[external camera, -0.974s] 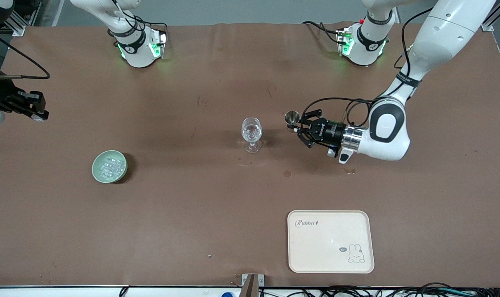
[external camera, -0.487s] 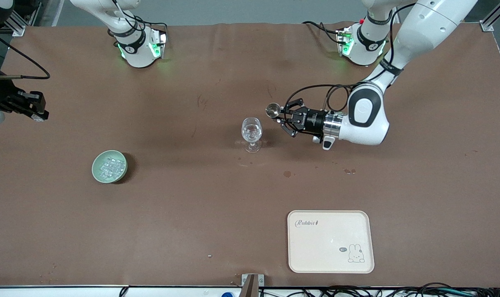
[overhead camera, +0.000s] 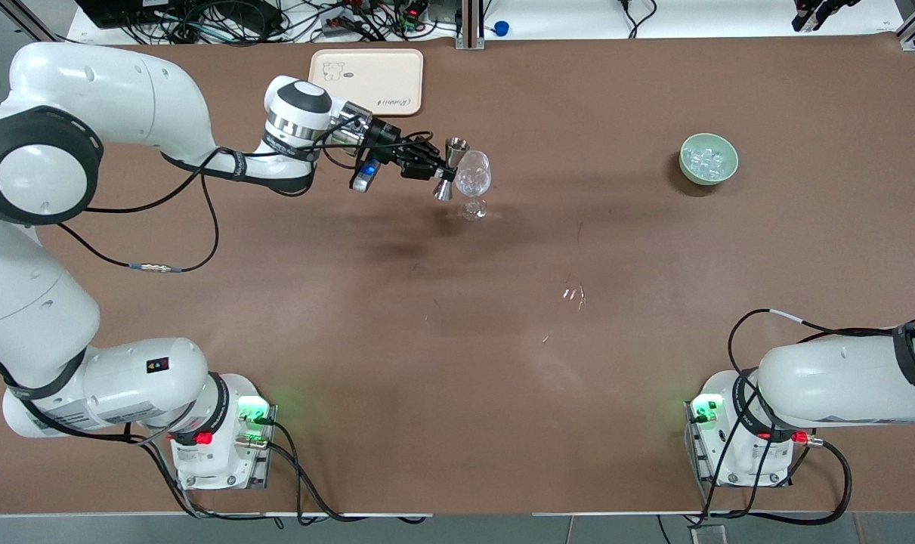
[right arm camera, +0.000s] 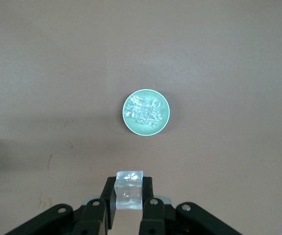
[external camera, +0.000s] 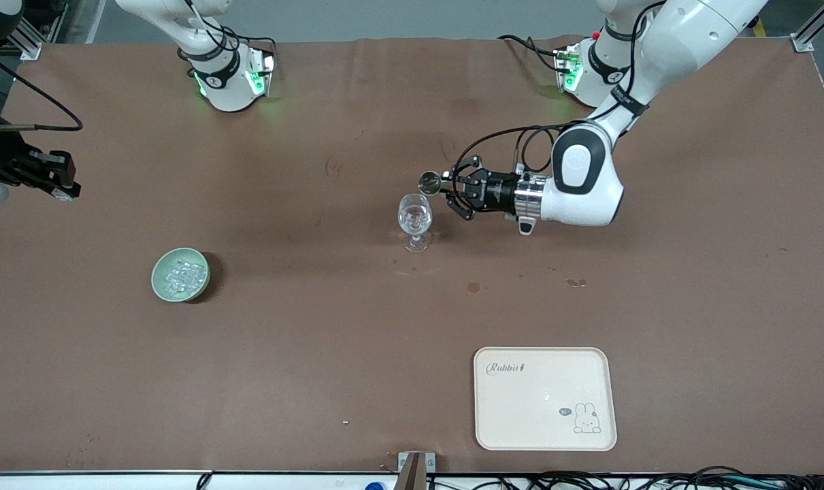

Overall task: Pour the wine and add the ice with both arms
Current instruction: 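Tilt the jigger over the wine glass rim with the left gripper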

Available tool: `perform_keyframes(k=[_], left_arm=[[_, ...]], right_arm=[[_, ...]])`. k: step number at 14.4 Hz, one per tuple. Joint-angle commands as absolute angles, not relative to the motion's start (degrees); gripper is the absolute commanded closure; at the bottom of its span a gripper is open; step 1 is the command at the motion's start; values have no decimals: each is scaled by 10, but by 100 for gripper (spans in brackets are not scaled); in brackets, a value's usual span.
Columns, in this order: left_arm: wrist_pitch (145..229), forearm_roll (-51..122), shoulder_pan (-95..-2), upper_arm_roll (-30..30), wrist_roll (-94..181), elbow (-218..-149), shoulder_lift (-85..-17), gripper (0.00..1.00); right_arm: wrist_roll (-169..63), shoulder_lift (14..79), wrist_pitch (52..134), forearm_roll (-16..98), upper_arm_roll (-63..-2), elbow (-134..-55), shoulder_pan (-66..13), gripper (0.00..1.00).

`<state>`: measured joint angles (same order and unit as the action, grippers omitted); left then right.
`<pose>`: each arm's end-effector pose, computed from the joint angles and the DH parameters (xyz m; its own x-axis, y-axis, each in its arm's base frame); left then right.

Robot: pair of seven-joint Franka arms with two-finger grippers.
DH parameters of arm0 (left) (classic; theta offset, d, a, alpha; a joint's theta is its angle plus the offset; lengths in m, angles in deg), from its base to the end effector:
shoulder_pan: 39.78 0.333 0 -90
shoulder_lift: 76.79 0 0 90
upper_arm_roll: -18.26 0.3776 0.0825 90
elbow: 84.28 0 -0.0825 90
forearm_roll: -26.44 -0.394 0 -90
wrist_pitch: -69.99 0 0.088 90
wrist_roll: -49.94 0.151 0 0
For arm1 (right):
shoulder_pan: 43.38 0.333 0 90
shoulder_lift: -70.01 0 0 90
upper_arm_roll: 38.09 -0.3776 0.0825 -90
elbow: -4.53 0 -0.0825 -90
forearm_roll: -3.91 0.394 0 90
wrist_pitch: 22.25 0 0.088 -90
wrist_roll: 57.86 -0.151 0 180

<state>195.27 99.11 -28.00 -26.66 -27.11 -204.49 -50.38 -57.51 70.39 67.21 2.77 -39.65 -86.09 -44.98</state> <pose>0.4855 -0.3751 0.3047 -0.4016 0.4252 -0.8111 0.8654 -0.1136 -0.4880 0.5603 -0.0034 0.6398 0.9999 0.0052 -0.0137 0.0055 -0.9998 0.0200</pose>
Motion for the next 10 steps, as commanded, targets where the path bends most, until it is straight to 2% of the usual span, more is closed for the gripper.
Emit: perform_keyframes(k=[1,10], left_arm=[[1963,1007,-277,-273,-285,-2052,-523,99],[1975,973,-281,-273,-329,-2037,-524,99]], right_arm=[[-579,702,666,30,-396,-855,-449,93],[-579,702,666,30,-396,-855,-449,93]])
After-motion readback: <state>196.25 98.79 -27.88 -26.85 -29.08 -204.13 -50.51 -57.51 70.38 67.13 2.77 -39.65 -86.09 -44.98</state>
